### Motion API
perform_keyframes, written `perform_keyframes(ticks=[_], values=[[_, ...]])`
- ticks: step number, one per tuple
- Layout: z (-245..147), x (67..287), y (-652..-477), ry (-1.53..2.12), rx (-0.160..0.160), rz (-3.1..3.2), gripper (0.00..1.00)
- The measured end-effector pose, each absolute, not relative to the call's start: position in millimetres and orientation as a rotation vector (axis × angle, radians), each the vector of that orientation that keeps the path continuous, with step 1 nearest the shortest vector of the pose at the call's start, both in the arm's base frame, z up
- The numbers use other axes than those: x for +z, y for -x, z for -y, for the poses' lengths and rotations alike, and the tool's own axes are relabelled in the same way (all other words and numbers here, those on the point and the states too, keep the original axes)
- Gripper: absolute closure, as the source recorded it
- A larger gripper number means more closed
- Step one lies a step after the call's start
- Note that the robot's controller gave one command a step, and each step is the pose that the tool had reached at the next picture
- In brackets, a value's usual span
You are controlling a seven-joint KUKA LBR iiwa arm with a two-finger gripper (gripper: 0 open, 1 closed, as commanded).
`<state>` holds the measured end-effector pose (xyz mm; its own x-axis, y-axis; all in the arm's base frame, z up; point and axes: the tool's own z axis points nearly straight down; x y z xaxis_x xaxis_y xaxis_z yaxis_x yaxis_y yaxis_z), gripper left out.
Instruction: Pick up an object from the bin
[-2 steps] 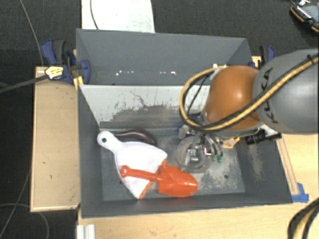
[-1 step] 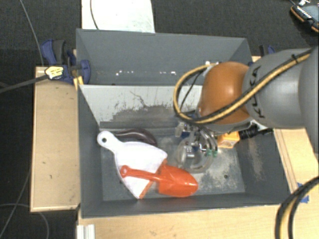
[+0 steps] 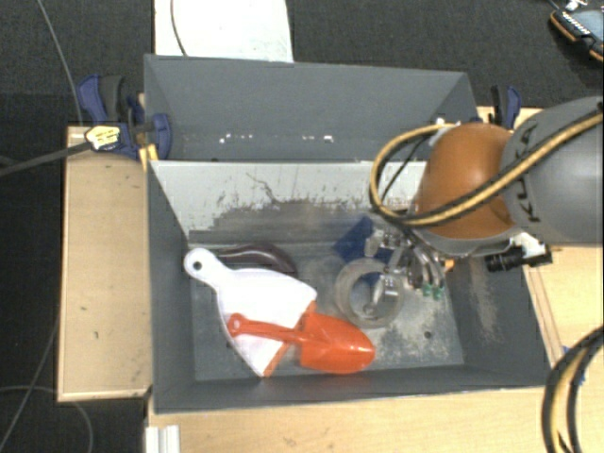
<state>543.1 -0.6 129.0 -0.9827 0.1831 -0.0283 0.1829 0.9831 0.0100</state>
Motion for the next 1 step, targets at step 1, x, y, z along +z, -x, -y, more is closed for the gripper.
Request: perform_keyframes(ticks=[1], values=[[-23.5,71.1,-493.6,-0.421,0.015,-3.096,1.00]])
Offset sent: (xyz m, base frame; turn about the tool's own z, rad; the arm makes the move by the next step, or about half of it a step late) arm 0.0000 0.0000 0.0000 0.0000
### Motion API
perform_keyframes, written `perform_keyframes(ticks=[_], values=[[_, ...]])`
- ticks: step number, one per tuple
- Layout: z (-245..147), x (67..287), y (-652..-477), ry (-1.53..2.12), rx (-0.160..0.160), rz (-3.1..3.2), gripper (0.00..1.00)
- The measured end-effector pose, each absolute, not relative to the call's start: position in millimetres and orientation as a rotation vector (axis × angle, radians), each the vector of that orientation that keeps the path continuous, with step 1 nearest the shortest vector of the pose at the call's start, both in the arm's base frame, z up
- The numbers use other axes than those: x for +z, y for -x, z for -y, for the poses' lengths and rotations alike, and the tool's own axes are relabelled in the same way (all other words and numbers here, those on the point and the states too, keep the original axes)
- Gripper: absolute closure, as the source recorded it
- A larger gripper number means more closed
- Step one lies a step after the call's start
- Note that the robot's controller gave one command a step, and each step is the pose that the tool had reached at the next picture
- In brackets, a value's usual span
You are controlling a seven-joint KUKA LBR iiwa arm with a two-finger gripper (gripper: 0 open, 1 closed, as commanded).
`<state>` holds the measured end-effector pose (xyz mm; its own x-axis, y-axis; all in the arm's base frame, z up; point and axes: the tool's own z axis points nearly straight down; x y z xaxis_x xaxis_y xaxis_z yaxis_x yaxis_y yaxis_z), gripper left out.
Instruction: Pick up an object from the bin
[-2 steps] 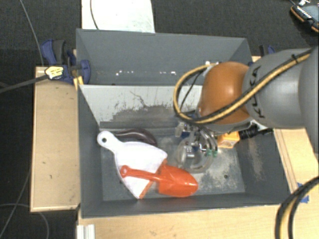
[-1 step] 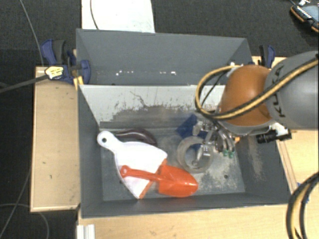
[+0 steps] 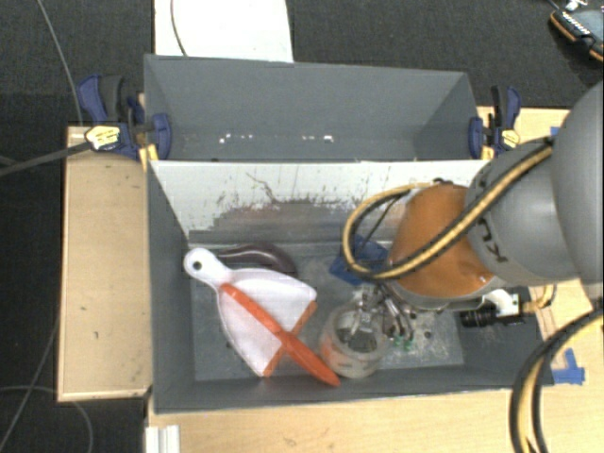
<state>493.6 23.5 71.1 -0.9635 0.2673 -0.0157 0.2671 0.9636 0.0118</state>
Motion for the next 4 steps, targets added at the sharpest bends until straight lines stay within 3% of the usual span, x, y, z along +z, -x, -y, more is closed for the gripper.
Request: perform_keyframes(ticks=[4], values=[[-23.5,71.0,-493.5,-0.433,0.016,-3.094,1.00]])
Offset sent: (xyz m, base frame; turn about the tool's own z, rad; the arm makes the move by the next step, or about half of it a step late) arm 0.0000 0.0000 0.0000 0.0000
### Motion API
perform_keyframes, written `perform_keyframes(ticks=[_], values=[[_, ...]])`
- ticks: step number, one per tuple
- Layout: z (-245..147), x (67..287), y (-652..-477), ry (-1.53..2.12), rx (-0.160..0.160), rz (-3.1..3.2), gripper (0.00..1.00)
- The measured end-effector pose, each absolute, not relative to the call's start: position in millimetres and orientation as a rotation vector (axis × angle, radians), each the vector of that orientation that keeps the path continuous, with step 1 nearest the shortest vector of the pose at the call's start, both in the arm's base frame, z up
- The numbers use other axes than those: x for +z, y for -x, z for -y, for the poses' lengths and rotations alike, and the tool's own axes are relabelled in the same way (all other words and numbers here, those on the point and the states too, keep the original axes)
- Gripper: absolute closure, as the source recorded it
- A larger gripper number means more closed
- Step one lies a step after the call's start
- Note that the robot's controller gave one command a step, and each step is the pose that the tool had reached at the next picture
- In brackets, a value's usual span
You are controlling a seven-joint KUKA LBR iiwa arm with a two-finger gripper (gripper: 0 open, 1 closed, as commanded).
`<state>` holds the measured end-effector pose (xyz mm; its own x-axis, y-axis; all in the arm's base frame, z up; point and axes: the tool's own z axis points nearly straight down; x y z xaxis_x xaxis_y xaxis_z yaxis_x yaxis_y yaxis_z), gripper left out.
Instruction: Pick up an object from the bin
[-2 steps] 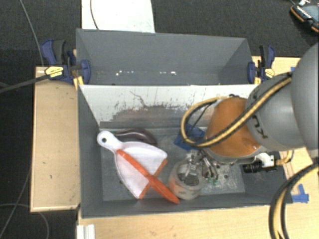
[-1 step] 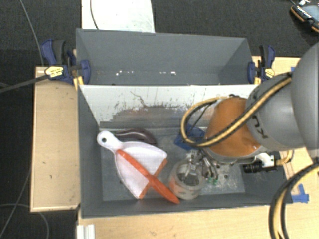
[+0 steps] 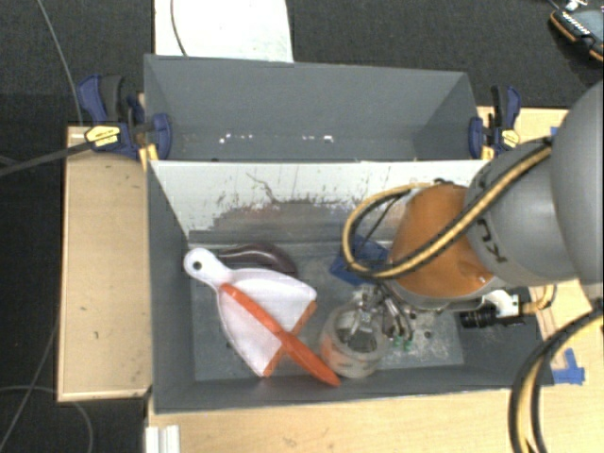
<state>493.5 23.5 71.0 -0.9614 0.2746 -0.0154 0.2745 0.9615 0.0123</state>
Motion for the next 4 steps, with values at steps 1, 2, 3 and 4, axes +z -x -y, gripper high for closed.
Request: perform_keyframes(ticks=[1,2,3,4], values=[[-23.5,71.0,-493.5,-0.435,0.016,-3.094,1.00],[-23.5,71.0,-493.5,-0.437,0.016,-3.094,1.00],[-23.5,71.0,-493.4,-0.438,0.016,-3.094,1.00],[-23.5,70.9,-493.4,-0.439,0.016,-3.094,1.00]])
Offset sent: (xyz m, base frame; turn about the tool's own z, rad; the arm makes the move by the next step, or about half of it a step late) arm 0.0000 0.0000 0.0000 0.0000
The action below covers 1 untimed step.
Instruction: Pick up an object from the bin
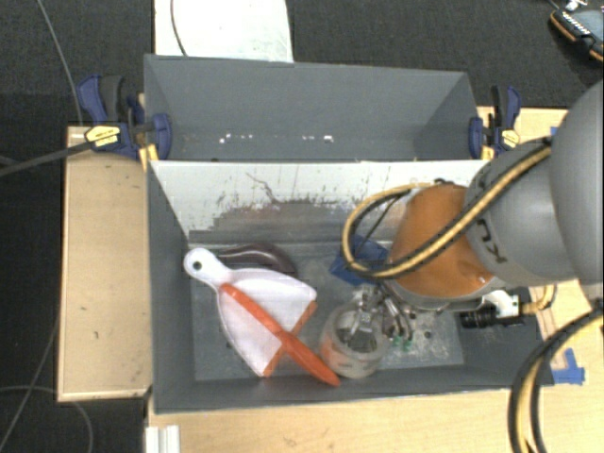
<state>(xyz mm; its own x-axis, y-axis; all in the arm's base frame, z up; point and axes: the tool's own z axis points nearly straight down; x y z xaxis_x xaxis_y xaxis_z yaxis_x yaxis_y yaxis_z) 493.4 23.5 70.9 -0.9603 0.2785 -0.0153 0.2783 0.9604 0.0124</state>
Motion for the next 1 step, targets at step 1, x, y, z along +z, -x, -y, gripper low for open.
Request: perform_keyframes(ticks=[1], values=[[-23.5,70.9,-493.4,-0.440,0.016,-3.093,1.00]])
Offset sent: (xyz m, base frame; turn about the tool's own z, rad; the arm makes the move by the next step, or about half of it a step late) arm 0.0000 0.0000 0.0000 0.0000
